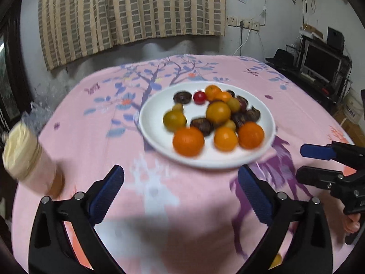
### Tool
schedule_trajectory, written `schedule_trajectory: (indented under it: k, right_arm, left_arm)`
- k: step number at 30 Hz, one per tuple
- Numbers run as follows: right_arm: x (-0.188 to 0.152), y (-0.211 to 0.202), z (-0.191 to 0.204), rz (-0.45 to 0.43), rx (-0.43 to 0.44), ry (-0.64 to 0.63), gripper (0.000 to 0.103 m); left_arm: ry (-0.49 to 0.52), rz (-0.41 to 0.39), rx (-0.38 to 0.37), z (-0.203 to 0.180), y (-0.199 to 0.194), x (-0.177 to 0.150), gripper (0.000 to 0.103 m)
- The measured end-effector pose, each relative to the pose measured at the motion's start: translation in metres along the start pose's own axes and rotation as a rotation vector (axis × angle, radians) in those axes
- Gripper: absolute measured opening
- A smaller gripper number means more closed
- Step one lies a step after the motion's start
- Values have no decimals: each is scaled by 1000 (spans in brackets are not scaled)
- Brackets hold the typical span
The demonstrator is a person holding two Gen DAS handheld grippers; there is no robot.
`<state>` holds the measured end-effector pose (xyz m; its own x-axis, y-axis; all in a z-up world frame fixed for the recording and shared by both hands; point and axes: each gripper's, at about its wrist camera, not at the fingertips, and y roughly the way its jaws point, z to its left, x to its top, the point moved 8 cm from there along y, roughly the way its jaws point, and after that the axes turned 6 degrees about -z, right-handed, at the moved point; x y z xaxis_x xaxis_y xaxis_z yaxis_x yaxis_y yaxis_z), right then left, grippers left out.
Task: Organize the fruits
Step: 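Carry a red tomato with right tool while left tool carries a yellow lemon onto the plate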
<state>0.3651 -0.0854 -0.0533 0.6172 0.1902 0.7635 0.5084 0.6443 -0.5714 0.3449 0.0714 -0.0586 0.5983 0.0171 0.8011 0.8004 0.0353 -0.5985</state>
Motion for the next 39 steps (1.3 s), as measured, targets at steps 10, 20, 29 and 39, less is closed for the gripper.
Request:
schedule_trajectory:
  k: [10, 20, 29, 39]
  right_arm:
    - [-52, -24, 13, 96, -10, -16, 67]
    - [-87, -13, 15, 248, -78, -111, 46]
    - [-78, -25, 5, 196, -76, -52, 28]
    - [-77, -24, 0, 200, -95, -38, 29]
  left_arm:
    - [-52, 58, 11, 14, -17, -49, 98]
    - [-58, 51, -9, 13, -19, -48, 98]
    - [14, 125, -317, -43, -26, -61, 82]
    - [145, 227, -460, -93, -25, -92, 43]
